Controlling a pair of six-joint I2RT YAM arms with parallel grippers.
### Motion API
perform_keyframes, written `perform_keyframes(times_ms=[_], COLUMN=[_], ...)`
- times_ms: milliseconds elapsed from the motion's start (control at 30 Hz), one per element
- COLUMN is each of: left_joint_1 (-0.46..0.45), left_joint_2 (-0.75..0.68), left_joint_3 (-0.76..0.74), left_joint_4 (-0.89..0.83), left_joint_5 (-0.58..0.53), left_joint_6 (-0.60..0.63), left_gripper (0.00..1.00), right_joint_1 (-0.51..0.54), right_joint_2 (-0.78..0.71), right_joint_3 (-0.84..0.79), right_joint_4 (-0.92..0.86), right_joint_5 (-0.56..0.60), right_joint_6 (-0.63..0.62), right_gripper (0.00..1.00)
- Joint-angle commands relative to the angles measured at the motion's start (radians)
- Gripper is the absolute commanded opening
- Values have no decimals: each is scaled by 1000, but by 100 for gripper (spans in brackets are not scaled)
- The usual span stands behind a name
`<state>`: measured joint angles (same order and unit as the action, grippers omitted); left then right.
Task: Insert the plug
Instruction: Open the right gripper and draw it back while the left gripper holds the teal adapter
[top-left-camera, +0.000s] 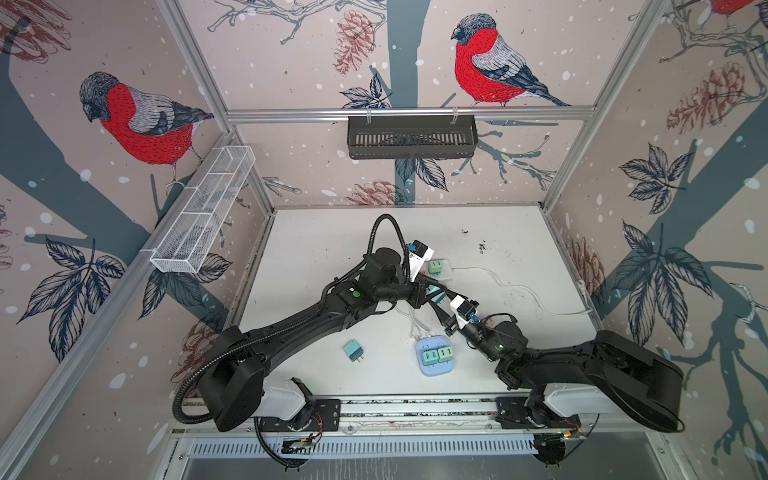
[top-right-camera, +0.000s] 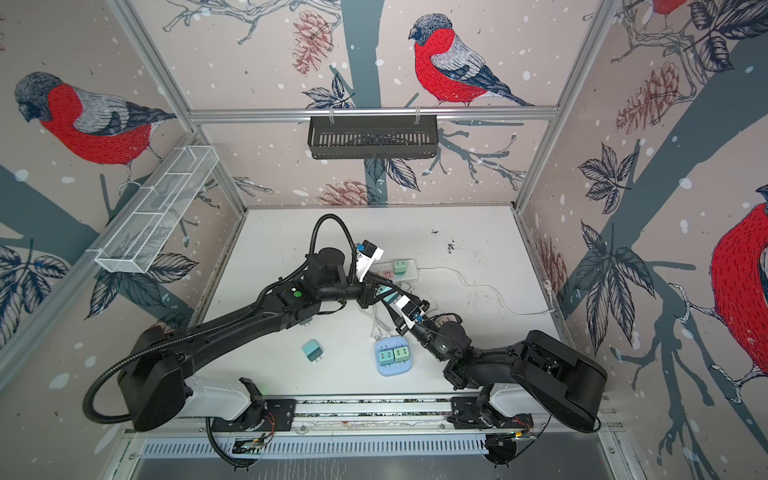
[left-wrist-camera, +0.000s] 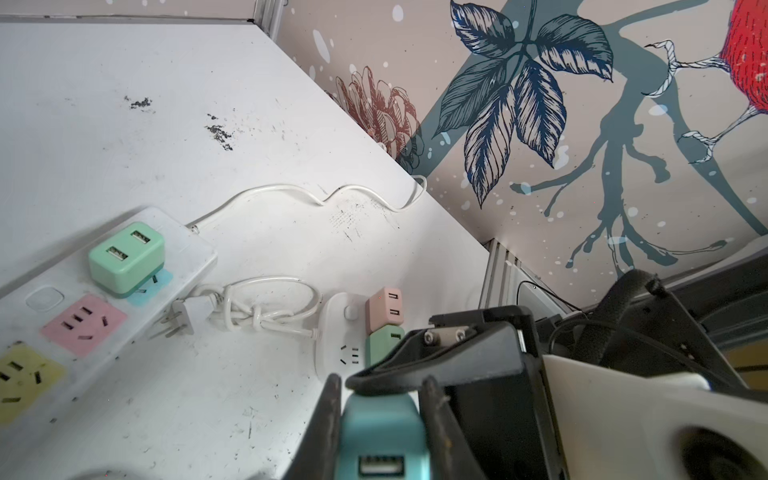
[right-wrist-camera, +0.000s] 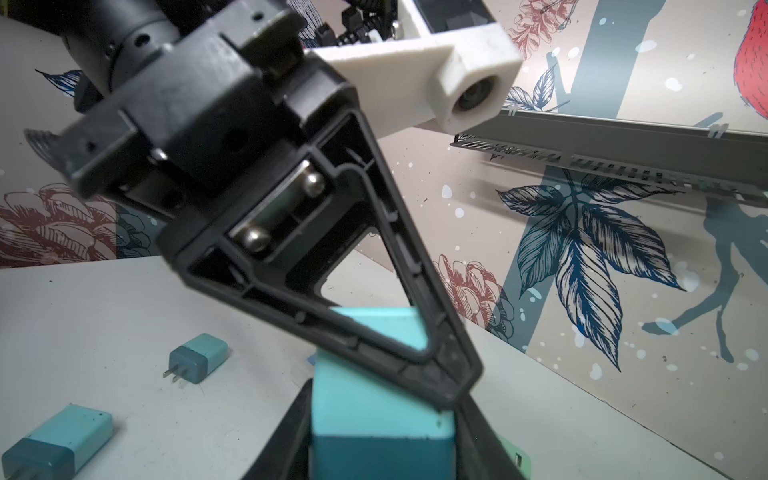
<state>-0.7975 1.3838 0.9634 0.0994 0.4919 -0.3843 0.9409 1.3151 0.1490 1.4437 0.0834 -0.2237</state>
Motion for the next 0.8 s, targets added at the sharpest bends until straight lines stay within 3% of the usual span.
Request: perform_keyframes(times_ms=[0, 67, 167, 300, 433, 767], left_joint_1=[0, 0, 1, 8, 10, 10], left_joint_2=[0, -2, -13, -63, -134, -242], left_joint_3=[12, 12, 17, 12, -41, -242], left_joint_4=[0, -5, -20, -47, -20, 194], left_joint_5=[4, -17, -61, -218, -457, -637], left_joint_6=[57, 68, 99, 152, 267, 522], left_gripper=[0, 0, 0, 0, 0, 0], right_joint_1=[2, 1, 1, 1, -6, -83], right_joint_2=[0, -2, -4, -27, -57, -212], right_joint_3=[0, 0, 1, -5, -26, -32], right_joint_4=[66, 65, 63, 51, 38, -139], right_joint_5=[-11, -5, 6, 32, 59, 189], right_joint_6=[39, 41, 48, 53, 54, 121], right_gripper=[22, 30, 52, 67, 73, 79])
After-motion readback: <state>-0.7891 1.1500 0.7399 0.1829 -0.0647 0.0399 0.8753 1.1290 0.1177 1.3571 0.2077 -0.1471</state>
